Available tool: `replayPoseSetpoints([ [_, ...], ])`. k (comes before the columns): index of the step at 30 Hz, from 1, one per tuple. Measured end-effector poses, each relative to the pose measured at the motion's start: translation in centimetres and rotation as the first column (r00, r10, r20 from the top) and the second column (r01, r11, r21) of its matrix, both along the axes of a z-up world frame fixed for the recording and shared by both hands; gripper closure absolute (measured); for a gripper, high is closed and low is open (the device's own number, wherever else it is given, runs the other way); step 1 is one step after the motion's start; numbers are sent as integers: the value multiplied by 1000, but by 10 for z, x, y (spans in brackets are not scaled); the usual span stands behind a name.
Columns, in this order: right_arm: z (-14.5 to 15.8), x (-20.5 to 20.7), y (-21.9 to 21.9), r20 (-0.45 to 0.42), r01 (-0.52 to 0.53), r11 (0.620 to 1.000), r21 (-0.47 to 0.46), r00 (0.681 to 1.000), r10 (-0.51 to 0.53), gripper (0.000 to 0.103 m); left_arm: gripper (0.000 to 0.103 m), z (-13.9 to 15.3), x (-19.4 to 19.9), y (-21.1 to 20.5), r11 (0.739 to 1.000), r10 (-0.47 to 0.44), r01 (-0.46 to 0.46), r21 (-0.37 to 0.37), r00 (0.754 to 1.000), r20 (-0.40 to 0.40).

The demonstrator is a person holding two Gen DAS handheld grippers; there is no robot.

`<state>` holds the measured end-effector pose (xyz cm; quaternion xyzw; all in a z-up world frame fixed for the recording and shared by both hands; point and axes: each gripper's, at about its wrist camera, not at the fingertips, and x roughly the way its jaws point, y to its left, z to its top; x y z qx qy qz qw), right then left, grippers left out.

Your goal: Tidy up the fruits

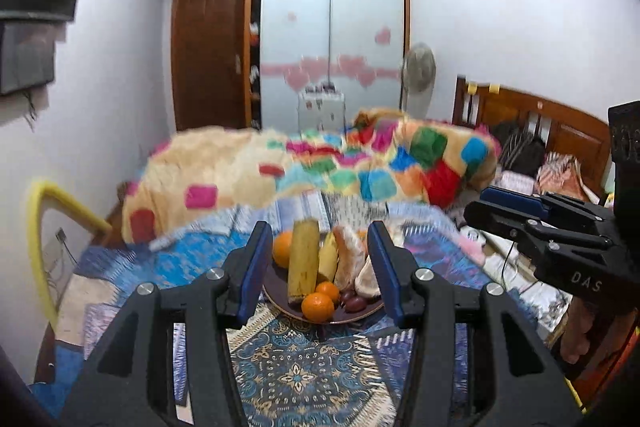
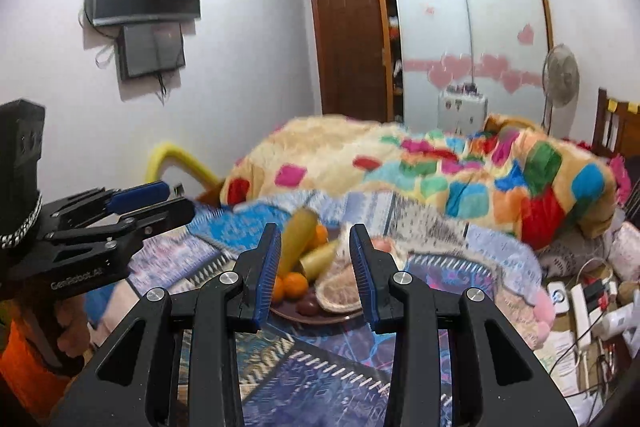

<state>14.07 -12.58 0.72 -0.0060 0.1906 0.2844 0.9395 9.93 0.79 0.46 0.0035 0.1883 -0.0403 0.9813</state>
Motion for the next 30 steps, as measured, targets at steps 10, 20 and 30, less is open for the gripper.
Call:
replayPoseSetpoints([
  [10, 50, -90, -18, 180, 39, 994, 107, 982, -58, 37, 36, 49, -95, -4, 999, 38, -33, -30, 985, 170],
  [20, 49, -131, -23, 241, 123, 986, 110, 959, -147, 5, 0, 51, -151, -10, 995, 99, -94, -29, 966, 240],
  [30, 42, -141, -26, 238, 151, 983, 107, 956, -172, 0, 0, 47, -161, -10, 995, 98, -93, -34, 969, 228],
])
